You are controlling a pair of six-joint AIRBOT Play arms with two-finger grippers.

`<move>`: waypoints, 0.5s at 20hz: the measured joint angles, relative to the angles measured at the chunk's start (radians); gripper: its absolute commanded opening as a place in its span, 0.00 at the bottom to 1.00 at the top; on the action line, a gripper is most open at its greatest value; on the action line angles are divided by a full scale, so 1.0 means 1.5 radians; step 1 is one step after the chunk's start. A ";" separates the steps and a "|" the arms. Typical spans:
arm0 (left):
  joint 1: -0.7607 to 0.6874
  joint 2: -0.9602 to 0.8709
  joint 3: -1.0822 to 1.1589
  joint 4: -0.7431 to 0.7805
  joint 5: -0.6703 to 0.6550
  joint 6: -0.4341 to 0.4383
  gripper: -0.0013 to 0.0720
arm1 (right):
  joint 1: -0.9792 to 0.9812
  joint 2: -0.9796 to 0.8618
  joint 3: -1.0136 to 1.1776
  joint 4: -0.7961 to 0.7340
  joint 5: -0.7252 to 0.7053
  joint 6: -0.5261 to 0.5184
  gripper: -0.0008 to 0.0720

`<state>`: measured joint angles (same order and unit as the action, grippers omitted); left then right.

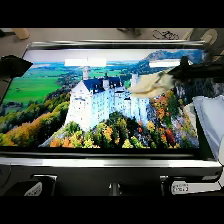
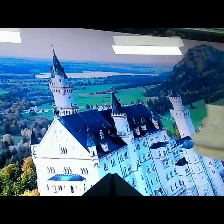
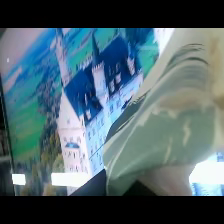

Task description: Fold the shirts.

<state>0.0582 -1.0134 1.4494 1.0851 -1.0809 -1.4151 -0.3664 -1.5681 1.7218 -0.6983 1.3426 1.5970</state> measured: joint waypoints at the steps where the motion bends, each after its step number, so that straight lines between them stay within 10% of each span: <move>1: 0.000 0.000 0.000 0.000 0.000 0.001 0.05 | -0.039 0.001 0.020 -0.004 0.008 0.002 0.04; 10: 0.000 0.004 0.000 -0.022 -0.001 0.001 0.05 | -0.351 0.025 0.121 -0.013 0.074 0.007 0.04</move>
<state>0.0578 -1.0077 1.4494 1.0515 -1.0817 -1.4132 -0.8932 -1.5307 1.9026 -0.7174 1.4532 1.6070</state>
